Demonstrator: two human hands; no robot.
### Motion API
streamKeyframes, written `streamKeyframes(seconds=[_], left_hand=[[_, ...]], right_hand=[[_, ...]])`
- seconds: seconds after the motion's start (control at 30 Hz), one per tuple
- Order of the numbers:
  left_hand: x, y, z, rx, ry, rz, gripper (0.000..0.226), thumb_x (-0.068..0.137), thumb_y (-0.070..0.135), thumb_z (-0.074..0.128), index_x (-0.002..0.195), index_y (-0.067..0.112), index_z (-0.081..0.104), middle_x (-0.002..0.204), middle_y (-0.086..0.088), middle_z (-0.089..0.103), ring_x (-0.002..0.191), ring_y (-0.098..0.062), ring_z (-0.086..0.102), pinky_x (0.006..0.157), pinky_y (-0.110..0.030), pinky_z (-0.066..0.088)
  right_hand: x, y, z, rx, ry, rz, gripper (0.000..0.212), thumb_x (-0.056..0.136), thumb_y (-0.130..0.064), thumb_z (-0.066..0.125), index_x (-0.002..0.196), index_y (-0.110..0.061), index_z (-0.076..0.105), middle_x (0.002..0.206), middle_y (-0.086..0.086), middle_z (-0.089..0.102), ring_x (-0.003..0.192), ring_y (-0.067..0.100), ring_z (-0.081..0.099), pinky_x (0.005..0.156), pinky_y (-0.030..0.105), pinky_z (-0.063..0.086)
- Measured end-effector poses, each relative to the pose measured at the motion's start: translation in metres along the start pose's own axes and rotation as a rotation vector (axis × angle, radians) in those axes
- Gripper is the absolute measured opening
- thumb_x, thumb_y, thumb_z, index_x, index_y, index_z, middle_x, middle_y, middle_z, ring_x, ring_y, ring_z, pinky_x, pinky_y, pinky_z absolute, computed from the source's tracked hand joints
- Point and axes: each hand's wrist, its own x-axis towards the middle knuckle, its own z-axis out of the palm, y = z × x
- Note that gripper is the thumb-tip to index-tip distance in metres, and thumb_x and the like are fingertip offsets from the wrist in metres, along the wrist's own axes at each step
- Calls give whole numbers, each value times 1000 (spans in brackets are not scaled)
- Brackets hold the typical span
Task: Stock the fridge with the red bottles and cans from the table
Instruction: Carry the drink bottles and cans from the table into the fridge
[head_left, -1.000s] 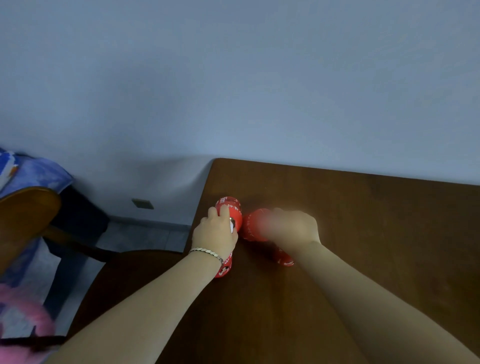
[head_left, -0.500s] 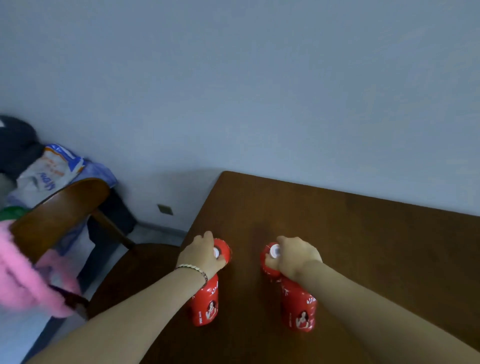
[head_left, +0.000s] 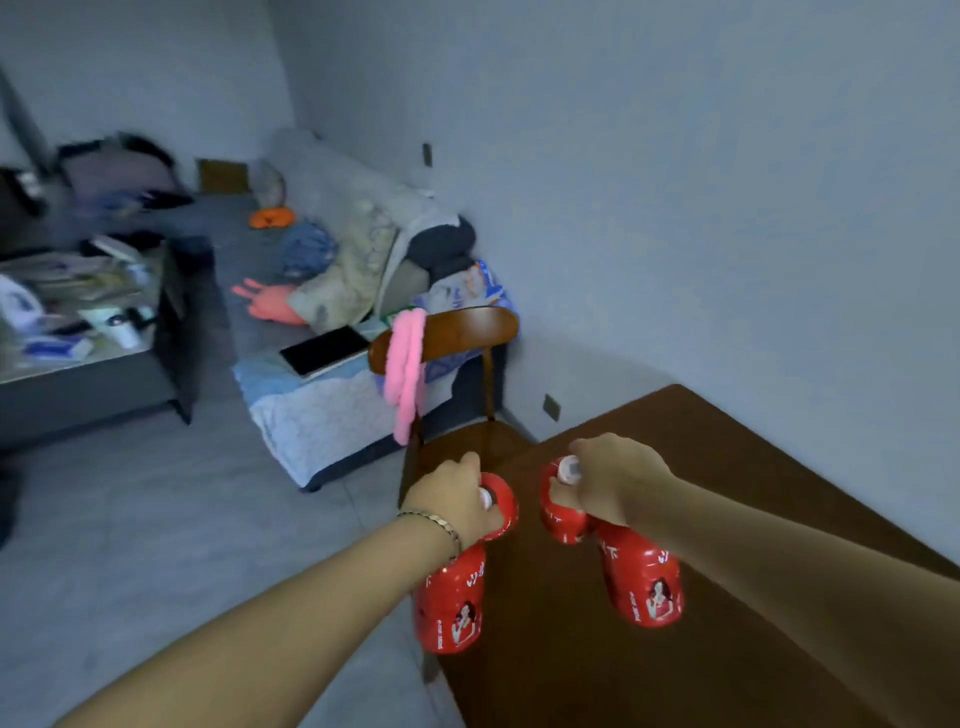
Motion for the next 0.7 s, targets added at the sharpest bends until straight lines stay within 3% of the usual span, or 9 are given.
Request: streamKeyframes(seconds=[0.1, 0.2, 0.37, 0.57, 0.7], left_hand=[[-66, -65, -18, -31, 89, -179, 37, 83, 31, 61, 109, 7, 48, 112, -14, 58, 101, -30, 58, 76, -32, 45], [-140, -127, -35, -36, 186, -363, 34, 86, 28, 56, 110, 5, 47, 114, -15, 58, 103, -32, 57, 74, -31, 43], [-293, -219, -57, -44, 339, -669, 31, 87, 27, 53, 109, 6, 47, 114, -15, 57, 102, -32, 57, 76, -31, 44], [-497, -295, -63, -42, 477, -994, 30, 86, 30, 53, 106, 8, 48, 112, -14, 59, 101, -32, 58, 76, -32, 44], [-628, -322, -55, -54, 515, -1176, 30, 86, 29, 51, 107, 8, 46, 108, -12, 59, 97, -30, 59, 73, -33, 45]], right_hand=[[-14, -81, 5, -82, -53, -222, 30, 85, -48, 53, 87, -18, 49, 88, 1, 54, 88, 21, 57, 73, 30, 43], [-34, -166, 19, -150, -73, -398, 35, 86, -48, 52, 100, -17, 56, 103, 5, 61, 100, 24, 59, 79, 32, 44], [-109, -313, 48, -188, -18, -700, 42, 82, -48, 54, 103, -12, 63, 111, 10, 64, 103, 29, 61, 76, 29, 43], [-256, -470, 85, -226, -6, -1035, 45, 84, -49, 52, 106, -11, 62, 113, 12, 64, 104, 31, 60, 78, 30, 45], [-364, -552, 116, -217, -57, -1238, 45, 83, -48, 53, 106, -11, 63, 112, 12, 64, 103, 30, 61, 71, 29, 40]])
